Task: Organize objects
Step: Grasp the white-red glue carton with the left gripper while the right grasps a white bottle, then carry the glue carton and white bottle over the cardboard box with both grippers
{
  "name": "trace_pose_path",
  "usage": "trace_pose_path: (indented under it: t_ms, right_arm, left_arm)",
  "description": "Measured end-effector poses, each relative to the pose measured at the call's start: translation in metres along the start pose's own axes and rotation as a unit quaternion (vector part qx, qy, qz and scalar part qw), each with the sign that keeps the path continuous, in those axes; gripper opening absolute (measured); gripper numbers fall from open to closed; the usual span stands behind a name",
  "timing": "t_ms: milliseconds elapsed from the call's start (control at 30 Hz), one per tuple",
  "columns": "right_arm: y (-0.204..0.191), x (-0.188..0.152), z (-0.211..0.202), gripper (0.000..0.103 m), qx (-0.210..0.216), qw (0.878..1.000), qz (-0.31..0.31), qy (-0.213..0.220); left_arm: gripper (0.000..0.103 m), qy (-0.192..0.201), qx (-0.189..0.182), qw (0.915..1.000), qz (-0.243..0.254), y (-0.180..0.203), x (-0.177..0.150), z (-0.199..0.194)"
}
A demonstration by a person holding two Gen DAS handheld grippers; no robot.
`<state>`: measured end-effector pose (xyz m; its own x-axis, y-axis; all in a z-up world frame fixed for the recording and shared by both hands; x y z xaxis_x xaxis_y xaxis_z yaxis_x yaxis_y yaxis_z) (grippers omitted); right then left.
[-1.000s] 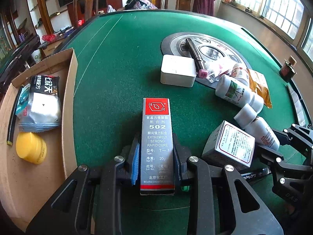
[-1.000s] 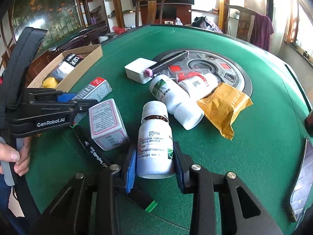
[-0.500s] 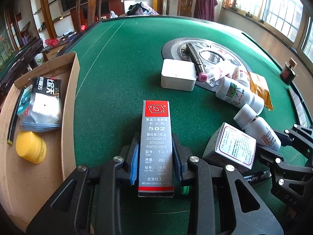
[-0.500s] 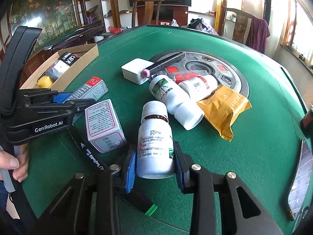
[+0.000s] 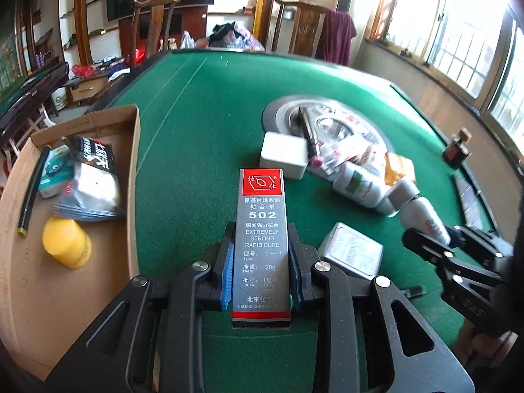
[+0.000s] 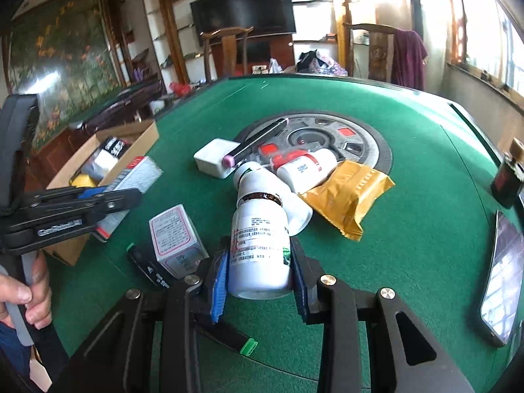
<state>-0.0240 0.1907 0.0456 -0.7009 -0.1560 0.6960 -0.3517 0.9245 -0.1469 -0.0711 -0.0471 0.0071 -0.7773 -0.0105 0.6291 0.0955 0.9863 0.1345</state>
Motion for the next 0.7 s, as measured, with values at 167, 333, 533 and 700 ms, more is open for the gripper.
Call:
trace_pose_path:
  t_ms: [167, 333, 533, 700]
  right_arm:
    - [-0.002, 0.000, -0.007, 0.033, 0.002, 1.000, 0.026, 0.004]
    - [-0.035, 0.009, -0.020, 0.033, 0.013, 1.000, 0.011, 0.011]
    - [-0.083, 0.019, -0.019, 0.033, 0.041, 0.999, -0.024, 0.001]
    - [-0.123, 0.026, -0.012, 0.033, 0.074, 0.996, -0.044, -0.016]
  left_arm:
    - [0.027, 0.021, -0.027, 0.9994, -0.007, -0.007, 0.001, -0.029]
    - [0.027, 0.044, -0.037, 0.9981, -0.022, -0.028, 0.002, -0.058]
    - [0.027, 0.059, -0.034, 0.9963, -0.053, -0.063, -0.004, -0.077]
    - [0.027, 0.073, -0.013, 0.9928, -0.094, -0.110, -0.009, -0.092]
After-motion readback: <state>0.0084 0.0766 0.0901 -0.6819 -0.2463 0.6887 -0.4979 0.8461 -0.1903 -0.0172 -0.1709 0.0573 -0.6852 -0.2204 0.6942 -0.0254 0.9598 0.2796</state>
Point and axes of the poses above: each gripper's, at about its wrist camera, not at the fingertips, and z roughly the way its jaws point, y to its right, x to its top, the point moved 5 cm from there along z, roughly the way its jaws point, and after that the axes turned 2 degrees about -y, right-handed, at the moved point
